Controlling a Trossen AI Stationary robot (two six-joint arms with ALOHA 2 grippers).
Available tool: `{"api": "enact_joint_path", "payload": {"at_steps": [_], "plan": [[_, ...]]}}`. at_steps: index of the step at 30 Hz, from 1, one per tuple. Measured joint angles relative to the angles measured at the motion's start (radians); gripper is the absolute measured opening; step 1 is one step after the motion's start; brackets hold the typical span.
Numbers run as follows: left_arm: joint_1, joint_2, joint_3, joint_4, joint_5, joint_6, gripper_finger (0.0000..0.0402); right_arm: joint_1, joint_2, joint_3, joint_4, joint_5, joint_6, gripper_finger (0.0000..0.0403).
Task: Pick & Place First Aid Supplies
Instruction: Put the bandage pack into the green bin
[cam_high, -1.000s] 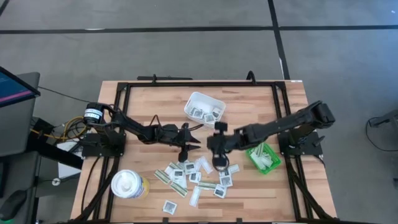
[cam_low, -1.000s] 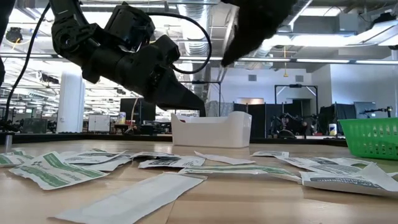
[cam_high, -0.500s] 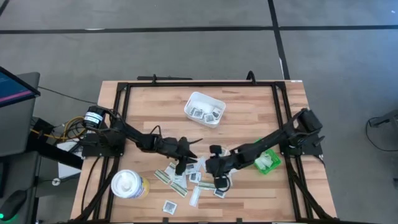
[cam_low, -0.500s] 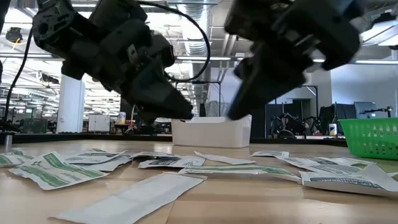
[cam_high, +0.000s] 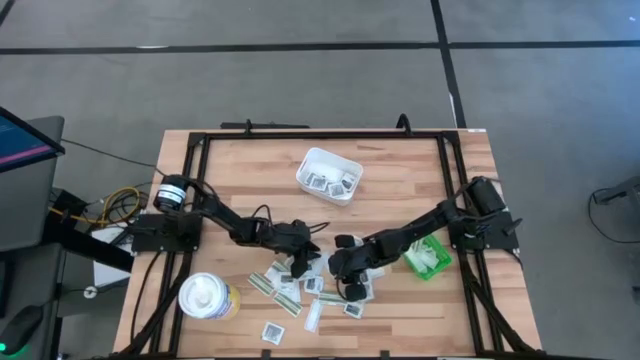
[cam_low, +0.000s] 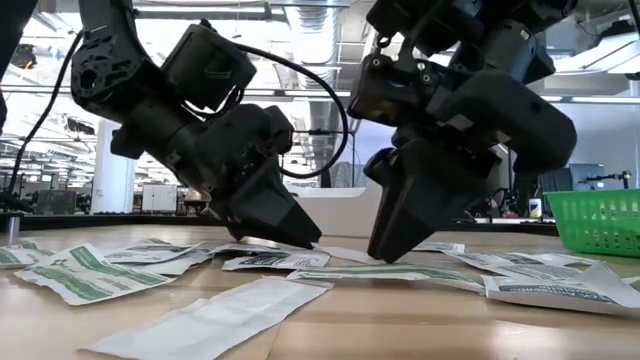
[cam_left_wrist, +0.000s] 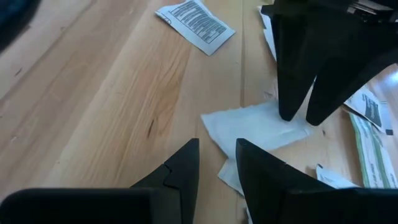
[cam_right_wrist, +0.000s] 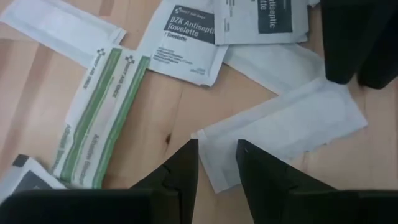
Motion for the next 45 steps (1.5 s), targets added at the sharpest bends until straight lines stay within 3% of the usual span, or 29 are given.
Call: {"api": "enact_joint_path", "payload": {"at_steps": [15, 25, 30, 34, 39, 42, 45], "plan": [[0.0, 0.0, -0.001, -0.003, 0.003, 0.024, 0.0105, -0.03, 0.002, -0.012, 0.051, 0.028, 0.018, 0.0107], [0.0, 0.0, -0.002, -0.01, -0.043, 0.083, 0.0009, -0.029, 0.002, -0.013, 0.057, 0.028, 0.019, 0.0107], [0.002, -0.001, -0.002, -0.009, -0.065, 0.101, 0.0007, -0.016, -0.036, -0.016, 0.047, 0.033, 0.019, 0.0107], [0.004, -0.025, -0.002, -0.013, -0.081, 0.147, 0.0005, 0.003, -0.122, -0.001, -0.079, 0.029, 0.021, 0.0107], [0.006, -0.115, 0.032, 0.002, -0.087, 0.265, 0.0005, 0.044, -0.322, 0.028, -0.234, 0.06, 0.027, 0.0107], [0.006, -0.186, 0.053, 0.002, -0.095, 0.352, 0.0005, 0.076, -0.438, 0.026, -0.329, 0.165, 0.004, 0.0107], [0.006, -0.255, 0.07, 0.005, -0.1, 0.449, 0.0005, 0.088, -0.554, -0.029, -0.305, 0.338, -0.015, 0.0107]]}}
